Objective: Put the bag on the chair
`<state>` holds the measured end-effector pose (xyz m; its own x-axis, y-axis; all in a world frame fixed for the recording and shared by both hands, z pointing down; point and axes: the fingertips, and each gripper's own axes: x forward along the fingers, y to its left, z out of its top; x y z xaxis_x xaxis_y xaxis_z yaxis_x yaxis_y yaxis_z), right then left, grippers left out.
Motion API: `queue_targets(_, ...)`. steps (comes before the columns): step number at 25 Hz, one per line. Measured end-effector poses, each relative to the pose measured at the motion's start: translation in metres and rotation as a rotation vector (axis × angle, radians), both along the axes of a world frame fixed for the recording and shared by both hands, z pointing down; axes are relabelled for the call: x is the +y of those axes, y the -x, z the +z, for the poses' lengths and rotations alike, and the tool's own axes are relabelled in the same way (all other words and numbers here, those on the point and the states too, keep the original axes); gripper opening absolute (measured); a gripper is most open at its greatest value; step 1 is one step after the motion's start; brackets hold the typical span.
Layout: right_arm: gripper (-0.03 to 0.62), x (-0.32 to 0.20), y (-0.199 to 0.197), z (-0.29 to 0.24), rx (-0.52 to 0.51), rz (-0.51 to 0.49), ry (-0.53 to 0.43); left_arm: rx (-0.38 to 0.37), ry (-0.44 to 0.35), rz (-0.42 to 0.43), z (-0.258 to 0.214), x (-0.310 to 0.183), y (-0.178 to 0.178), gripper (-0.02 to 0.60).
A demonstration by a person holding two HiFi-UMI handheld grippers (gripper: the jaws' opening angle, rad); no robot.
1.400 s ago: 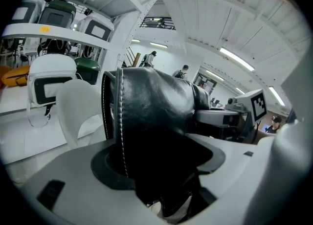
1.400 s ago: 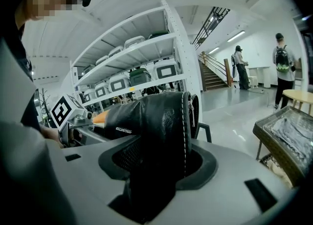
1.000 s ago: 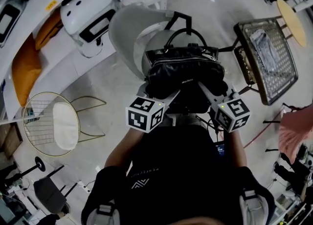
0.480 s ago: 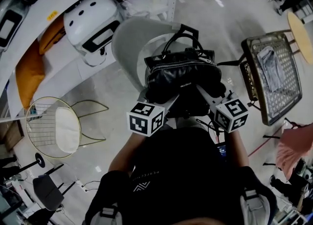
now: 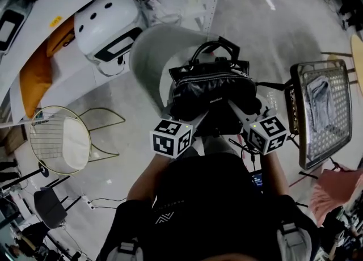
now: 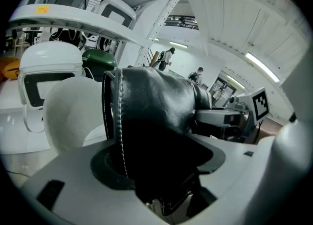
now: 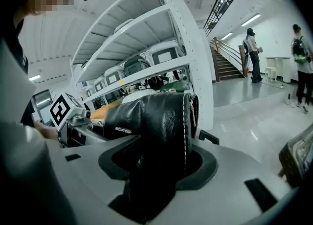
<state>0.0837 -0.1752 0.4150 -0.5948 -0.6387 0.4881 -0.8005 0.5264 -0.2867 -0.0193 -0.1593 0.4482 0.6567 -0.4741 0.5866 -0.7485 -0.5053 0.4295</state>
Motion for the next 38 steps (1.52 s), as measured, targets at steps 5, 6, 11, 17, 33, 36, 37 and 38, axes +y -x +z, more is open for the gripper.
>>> queue_targets(5,0.222,-0.028,0.002,0.021,0.008,-0.048,0.031,-0.013,0.033,-0.043,0.02,-0.022,0.003,0.321)
queue_targets(6,0.222,-0.032,0.003,0.025,0.008,-0.056,0.039,-0.017,0.04,-0.048,0.024,-0.026,0.003,0.321)
queue_targets(11,0.221,-0.048,0.007,0.048,0.009,-0.094,0.067,-0.035,0.069,-0.071,0.047,-0.038,0.006,0.321)
queue_targets(17,0.221,-0.065,0.013,0.076,0.017,-0.134,0.095,-0.048,0.107,-0.115,0.075,-0.049,0.011,0.321)
queue_targets(33,0.222,-0.086,0.04,0.142,0.031,-0.23,0.155,-0.102,0.192,-0.213,0.136,-0.058,0.035,0.322)
queue_targets(36,0.222,-0.087,0.044,0.152,0.04,-0.242,0.158,-0.109,0.211,-0.223,0.147,-0.056,0.038,0.322)
queue_targets(37,0.222,-0.087,0.045,0.156,0.041,-0.246,0.162,-0.113,0.217,-0.226,0.15,-0.055,0.039,0.322)
queue_targets(38,0.222,-0.087,0.046,0.16,0.041,-0.249,0.166,-0.117,0.221,-0.228,0.153,-0.054,0.039,0.321)
